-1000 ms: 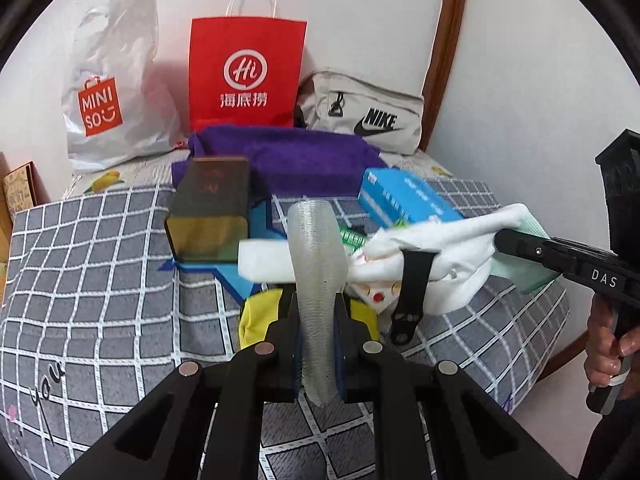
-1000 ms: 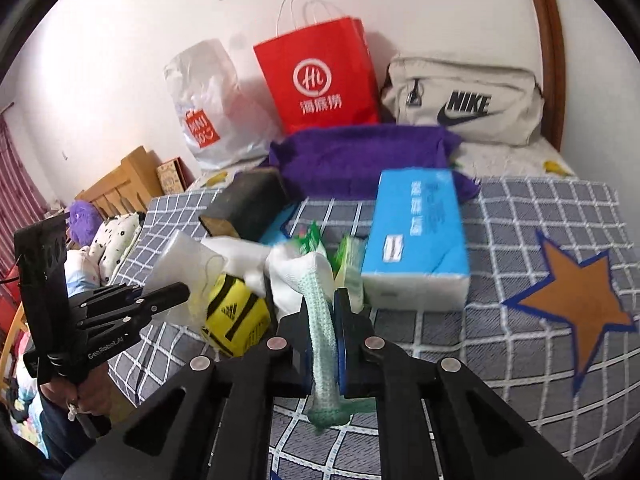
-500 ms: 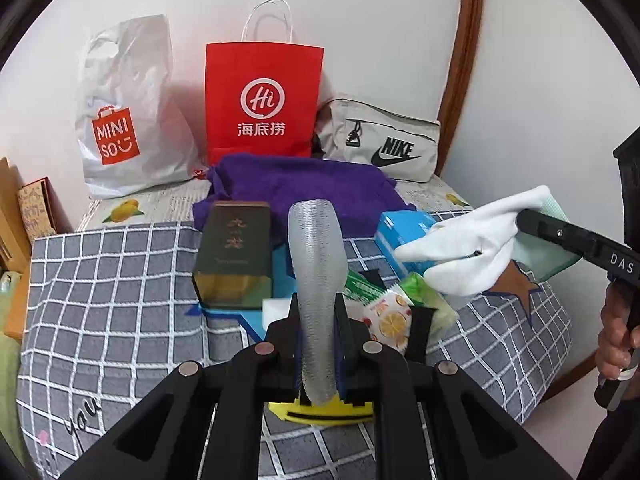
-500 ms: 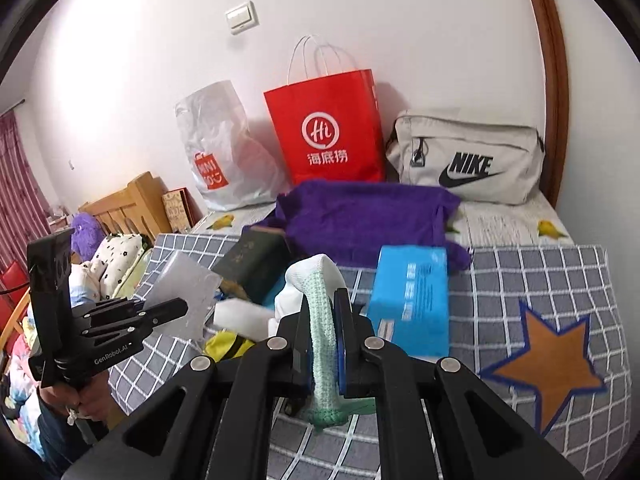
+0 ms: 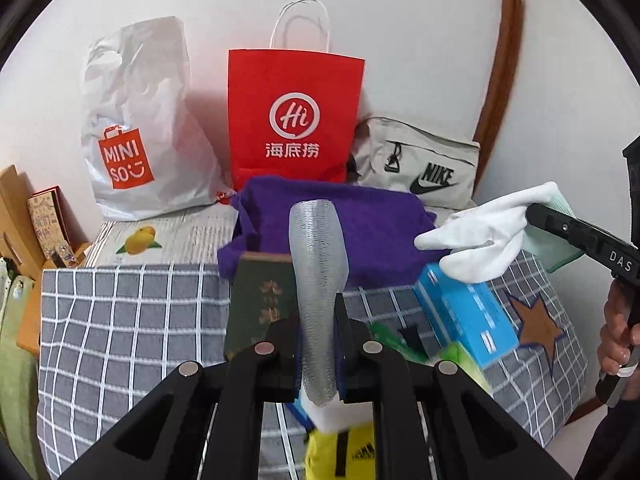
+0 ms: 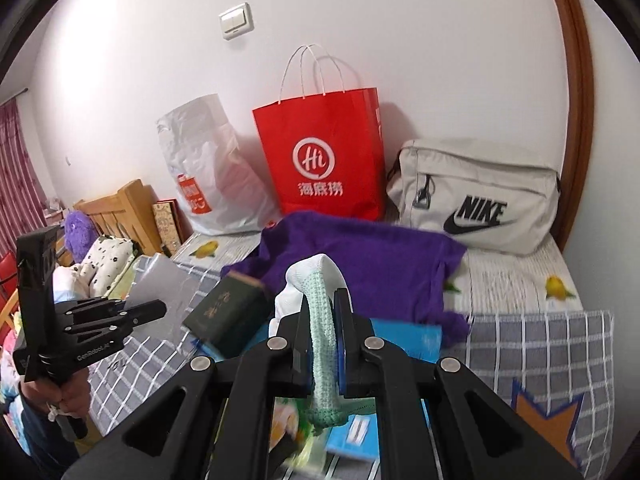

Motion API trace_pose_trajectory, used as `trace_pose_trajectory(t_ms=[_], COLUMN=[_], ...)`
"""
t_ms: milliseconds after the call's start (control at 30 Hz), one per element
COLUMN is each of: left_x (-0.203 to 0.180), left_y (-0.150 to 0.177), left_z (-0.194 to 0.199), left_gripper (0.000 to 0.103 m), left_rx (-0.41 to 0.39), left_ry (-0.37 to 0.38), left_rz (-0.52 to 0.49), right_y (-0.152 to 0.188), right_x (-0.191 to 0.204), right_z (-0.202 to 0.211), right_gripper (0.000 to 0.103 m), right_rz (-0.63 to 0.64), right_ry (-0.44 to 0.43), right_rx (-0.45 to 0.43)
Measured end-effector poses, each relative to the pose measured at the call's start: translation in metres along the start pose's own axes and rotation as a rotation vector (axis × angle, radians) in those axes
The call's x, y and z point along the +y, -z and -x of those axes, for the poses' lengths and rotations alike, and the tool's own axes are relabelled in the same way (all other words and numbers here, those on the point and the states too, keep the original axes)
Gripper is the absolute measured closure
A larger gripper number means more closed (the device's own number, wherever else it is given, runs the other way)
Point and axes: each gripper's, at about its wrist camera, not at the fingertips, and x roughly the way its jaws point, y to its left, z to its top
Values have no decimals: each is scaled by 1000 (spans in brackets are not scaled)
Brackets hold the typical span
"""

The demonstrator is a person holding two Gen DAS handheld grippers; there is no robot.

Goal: Organize soft objects
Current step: 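Carry the mesh bag and glove toward the purple towel with both tools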

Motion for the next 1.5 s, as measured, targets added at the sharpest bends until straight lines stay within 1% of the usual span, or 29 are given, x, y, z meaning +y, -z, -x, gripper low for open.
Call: trace_pose_trajectory(t_ms=[200,400,533,667,733,800,933,1067,1167,1300,1400,1500], left_x=[10,17,19,20,20,18,21,34,39,41,41,40], left_y=[-32,-68,-92,-111,-121,-128,-135,-133,-129,-124,-122,-120], left_z=[-31,-68,-97,-129,-145,-162,-194,-226,-245,-256,-262,-266], left_gripper=[91,91,91,91,91,91,91,91,91,91,91,91], left_rx=[27,49,66,87,102,119,155,193,260,291,298,303], left_ry=[-17,-44,-46,-32,-23,-27,-22,-11,-4,5,5,2], left_rz=[8,-6,-12,-10,-7,-26,-9,70,86,97,110,108], right_y=[-30,-56,-67,-73,-73,-74,-75,-71,-65,-57,-51,-47], right_x=[-15,-41,-58,-74,-81,-87,-94,-97,-101,-108,-109,-108], right_z=[-32,-74,-102,-131,-146,-161,-188,-208,-216,-229,-240,-248], right_gripper=[95,95,95,95,95,95,94,94,94,94,93,93], right_rz=[8,-3,-13,-31,-47,-63,-75,-62,-56,-61,-51,-35], right_ry=[15,72,96,122,119,107,95,111,121,127,137,153], right_rx=[-9,-11,10,37,57,83,129,187,216,266,305,326])
